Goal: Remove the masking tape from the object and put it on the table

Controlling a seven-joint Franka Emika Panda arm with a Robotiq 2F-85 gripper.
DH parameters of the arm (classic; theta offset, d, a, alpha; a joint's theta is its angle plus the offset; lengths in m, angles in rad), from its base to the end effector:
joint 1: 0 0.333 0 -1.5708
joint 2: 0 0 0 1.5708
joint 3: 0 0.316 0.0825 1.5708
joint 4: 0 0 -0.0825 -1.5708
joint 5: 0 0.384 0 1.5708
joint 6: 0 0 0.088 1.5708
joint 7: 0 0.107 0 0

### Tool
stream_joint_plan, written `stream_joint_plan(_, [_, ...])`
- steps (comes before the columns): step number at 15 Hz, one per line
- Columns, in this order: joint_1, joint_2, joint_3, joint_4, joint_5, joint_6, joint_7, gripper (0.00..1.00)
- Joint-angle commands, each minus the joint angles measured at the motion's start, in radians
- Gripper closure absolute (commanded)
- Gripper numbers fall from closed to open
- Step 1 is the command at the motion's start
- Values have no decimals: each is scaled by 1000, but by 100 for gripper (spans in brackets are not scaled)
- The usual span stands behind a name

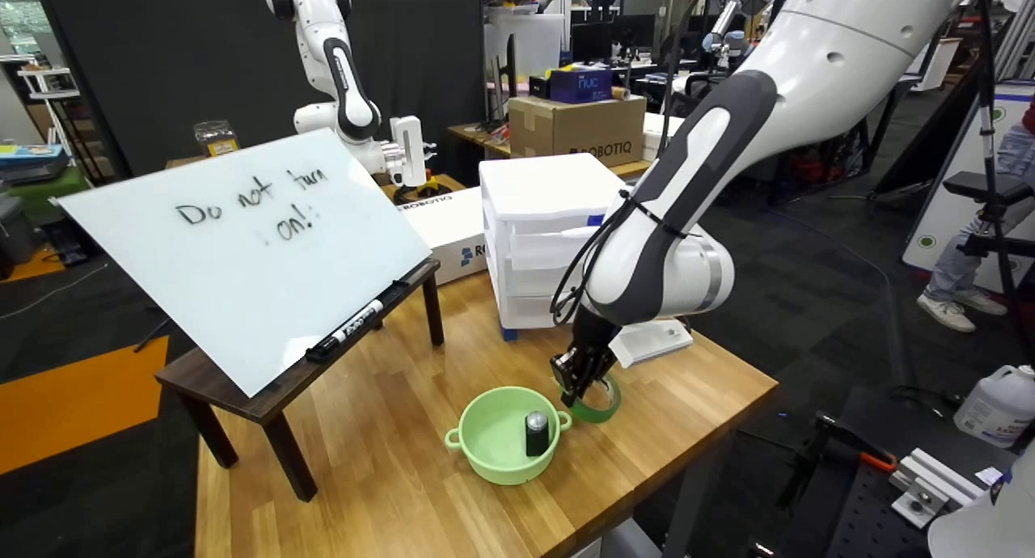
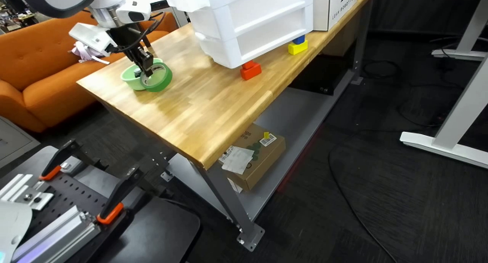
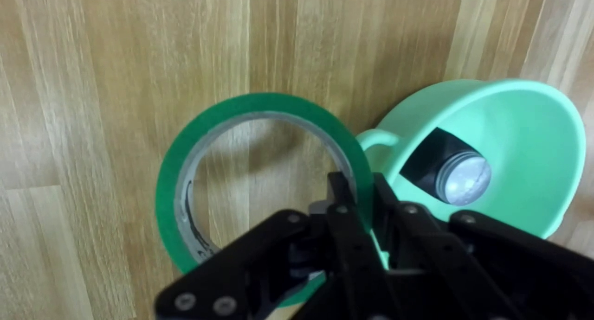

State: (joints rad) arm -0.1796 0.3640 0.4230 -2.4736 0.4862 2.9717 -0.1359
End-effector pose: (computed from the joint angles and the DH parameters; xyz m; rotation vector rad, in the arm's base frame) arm 0.4725 0.0961 0.1718 -2.8636 0.1892 -0.1642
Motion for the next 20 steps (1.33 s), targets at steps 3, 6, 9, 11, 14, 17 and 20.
stream_joint_plan(3, [-115,28,94,10,91,-6,-72,96])
stream_joint_plan(6, [-162,35,137,8,132,4,-100,96])
stream_joint_plan(9, [-235,54,211,14,202,16,-152,59])
stream_joint_plan(11, [-270,68,251,14,244,33,-182,47])
stream_joint_plan(14, [-312,79,296,14,285,43,-217,25])
stream_joint_plan(17, [-336,90,322,13,298,49,-232,5])
stream_joint_plan(20, [-316,67,314,0,279,49,-207,0])
